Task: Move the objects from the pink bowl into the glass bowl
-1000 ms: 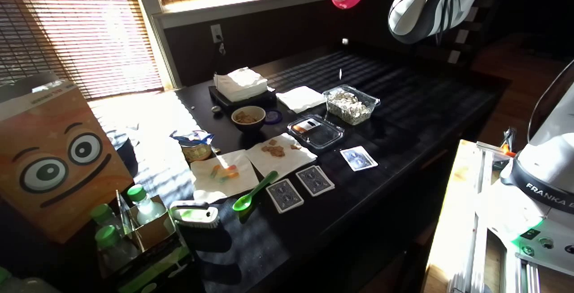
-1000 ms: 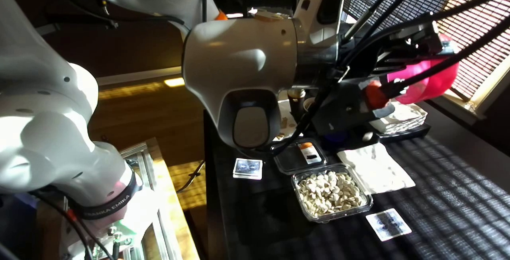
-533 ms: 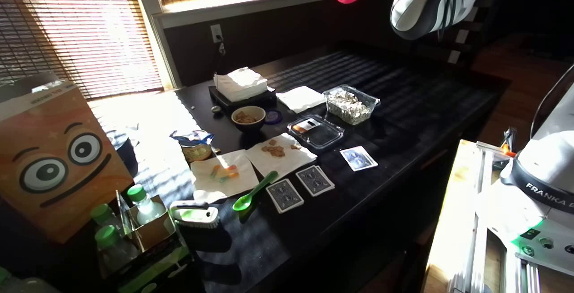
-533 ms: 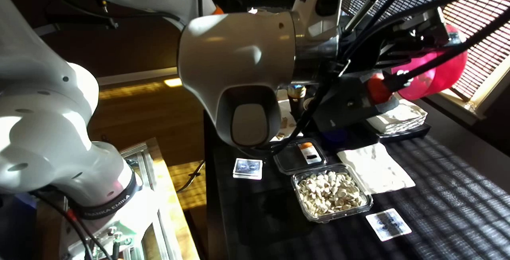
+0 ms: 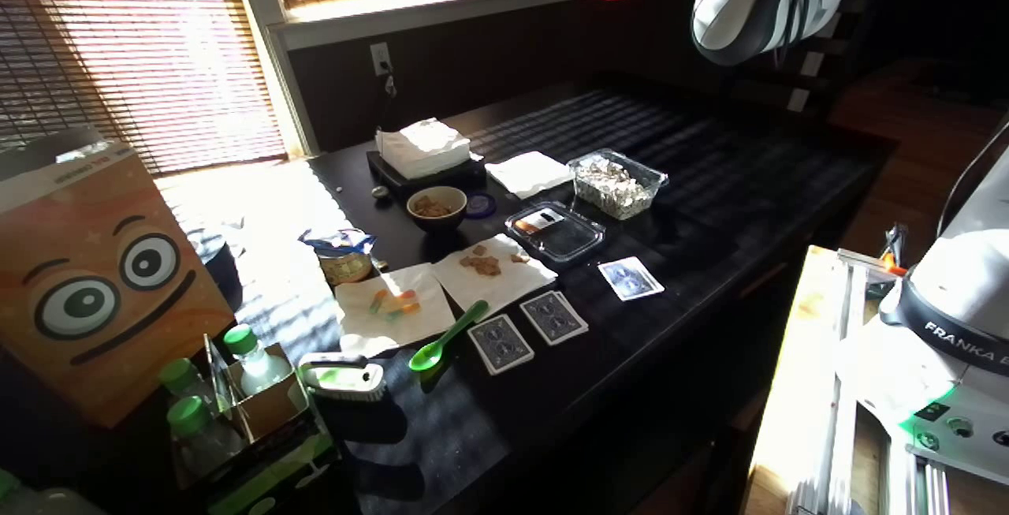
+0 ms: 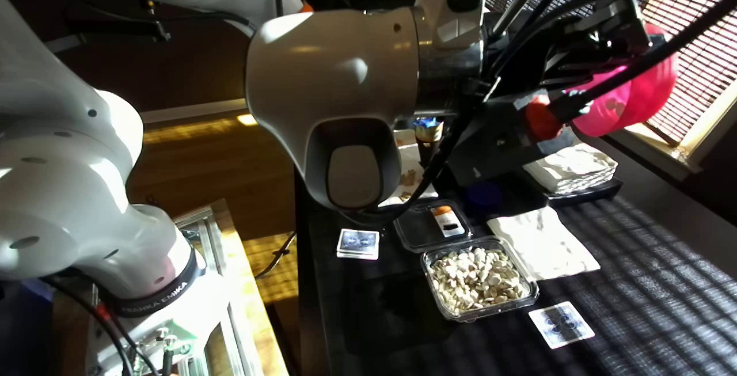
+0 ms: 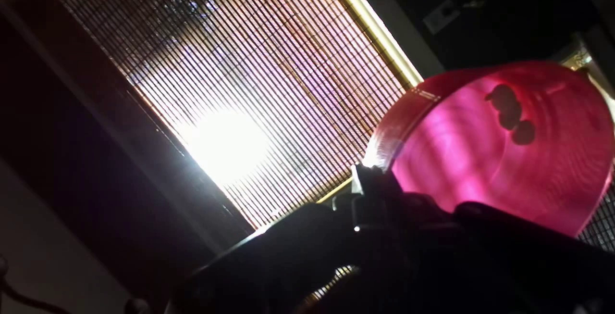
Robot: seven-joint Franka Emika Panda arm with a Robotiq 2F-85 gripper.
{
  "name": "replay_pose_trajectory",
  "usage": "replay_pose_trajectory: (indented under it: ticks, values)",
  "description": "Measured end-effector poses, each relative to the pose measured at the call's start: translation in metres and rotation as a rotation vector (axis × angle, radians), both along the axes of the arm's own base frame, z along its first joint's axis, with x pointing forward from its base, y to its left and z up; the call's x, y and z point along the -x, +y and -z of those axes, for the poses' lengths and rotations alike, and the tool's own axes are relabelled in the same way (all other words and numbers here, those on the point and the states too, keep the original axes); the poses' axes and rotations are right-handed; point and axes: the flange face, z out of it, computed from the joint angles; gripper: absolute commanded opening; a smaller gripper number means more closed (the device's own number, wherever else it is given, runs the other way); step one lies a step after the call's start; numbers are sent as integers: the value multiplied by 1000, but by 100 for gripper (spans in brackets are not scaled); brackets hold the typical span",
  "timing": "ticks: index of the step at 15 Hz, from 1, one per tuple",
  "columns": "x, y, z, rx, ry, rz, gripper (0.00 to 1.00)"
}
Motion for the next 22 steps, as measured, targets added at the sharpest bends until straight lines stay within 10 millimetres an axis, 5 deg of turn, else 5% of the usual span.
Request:
replay_pose_trajectory:
  ticks: [22]
  values:
    - [30,6,-72,17,-186,6,1]
